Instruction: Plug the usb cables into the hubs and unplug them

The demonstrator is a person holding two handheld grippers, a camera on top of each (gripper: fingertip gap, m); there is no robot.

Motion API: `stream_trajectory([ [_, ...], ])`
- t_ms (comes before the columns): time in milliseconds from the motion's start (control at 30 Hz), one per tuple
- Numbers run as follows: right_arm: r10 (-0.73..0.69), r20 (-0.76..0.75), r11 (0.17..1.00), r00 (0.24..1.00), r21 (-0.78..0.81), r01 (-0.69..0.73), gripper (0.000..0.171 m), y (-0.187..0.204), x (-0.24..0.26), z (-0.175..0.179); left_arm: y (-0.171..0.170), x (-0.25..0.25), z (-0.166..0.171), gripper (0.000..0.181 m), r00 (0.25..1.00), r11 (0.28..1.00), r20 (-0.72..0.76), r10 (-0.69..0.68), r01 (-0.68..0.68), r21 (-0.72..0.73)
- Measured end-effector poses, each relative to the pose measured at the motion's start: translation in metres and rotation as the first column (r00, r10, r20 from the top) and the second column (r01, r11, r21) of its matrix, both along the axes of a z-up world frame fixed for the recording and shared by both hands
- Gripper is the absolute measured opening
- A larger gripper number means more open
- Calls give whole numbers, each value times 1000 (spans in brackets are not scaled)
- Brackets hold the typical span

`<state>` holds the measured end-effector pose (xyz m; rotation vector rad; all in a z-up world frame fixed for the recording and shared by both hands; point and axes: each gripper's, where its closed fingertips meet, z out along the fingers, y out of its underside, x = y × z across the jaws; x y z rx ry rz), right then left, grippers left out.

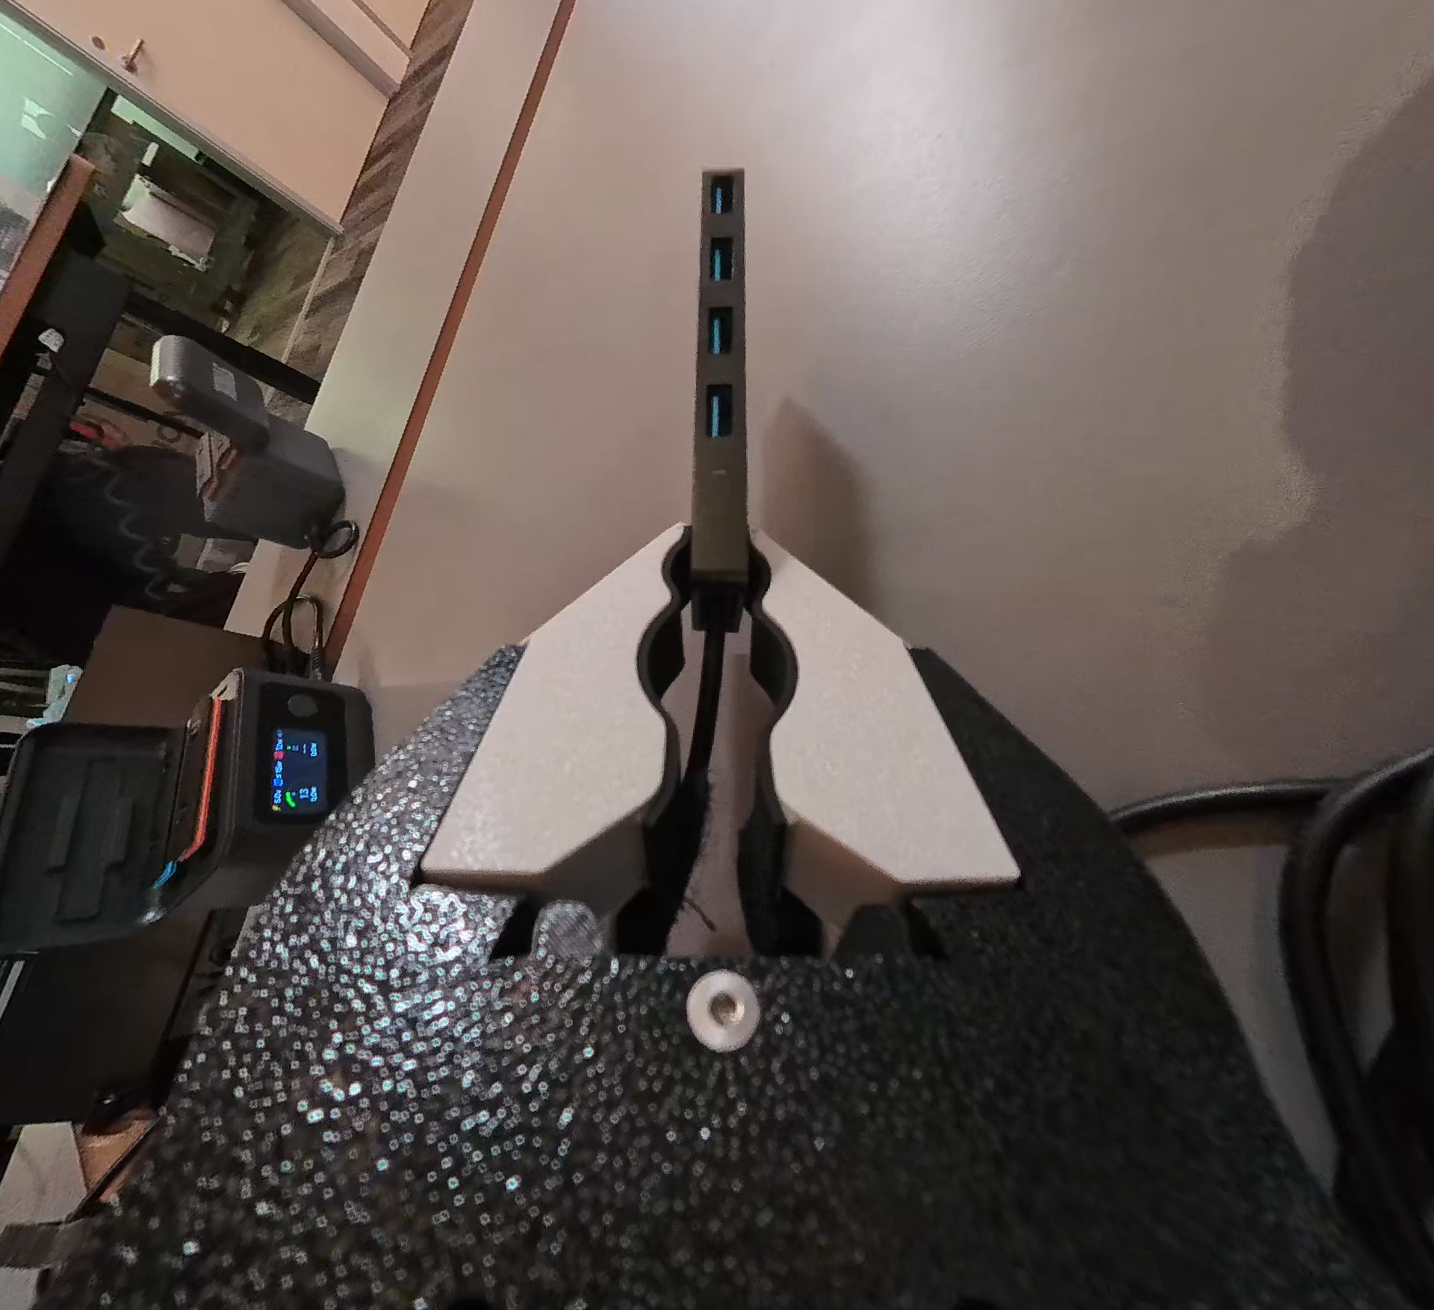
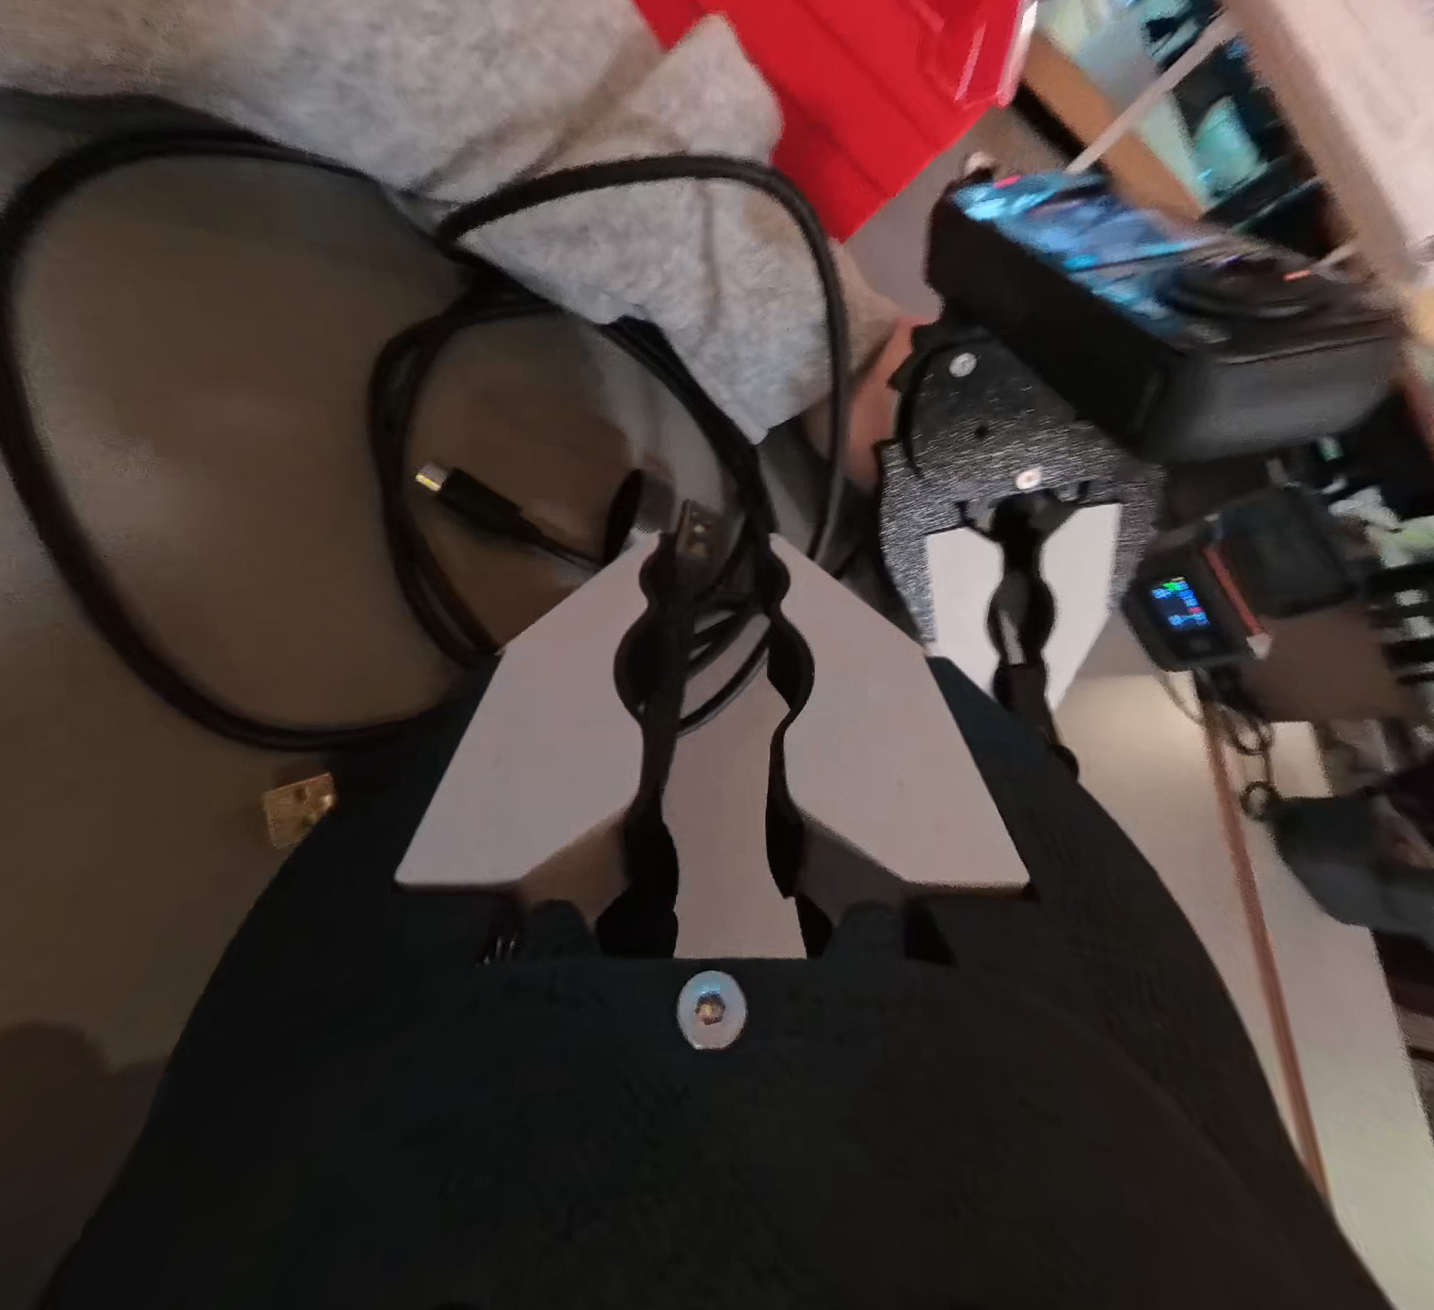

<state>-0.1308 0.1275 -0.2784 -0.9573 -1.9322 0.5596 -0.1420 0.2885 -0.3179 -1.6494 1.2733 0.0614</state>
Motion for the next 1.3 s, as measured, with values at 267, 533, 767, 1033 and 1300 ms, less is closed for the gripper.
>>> stream_trajectory([
  [267, -88, 159, 971, 983, 234, 49, 19, 15, -5, -40, -1, 2, -3, 9, 1000, 1000, -21, -9, 9, -6],
  [533, -102, 108, 955, 989, 289, 67, 9, 21, -3, -28, 5, -8, -3, 9, 998, 998, -30, 55, -55, -1],
  [767, -45, -245, 959, 968, -283, -27, 8, 22, 25, 52, 12, -19, 6, 9, 992, 992, 19, 126, -126, 15],
  [1033, -60, -469, 851, 881, -486, -201, 8, 28, 48, 99, 12, -19, 10, 9, 992, 992, 28, 121, -122, 32],
  [1300, -274, -424, 878, 863, -477, 45, 8, 71, 48, 88, 11, -16, 14, 9, 994, 993, 33, 102, -104, 58],
])
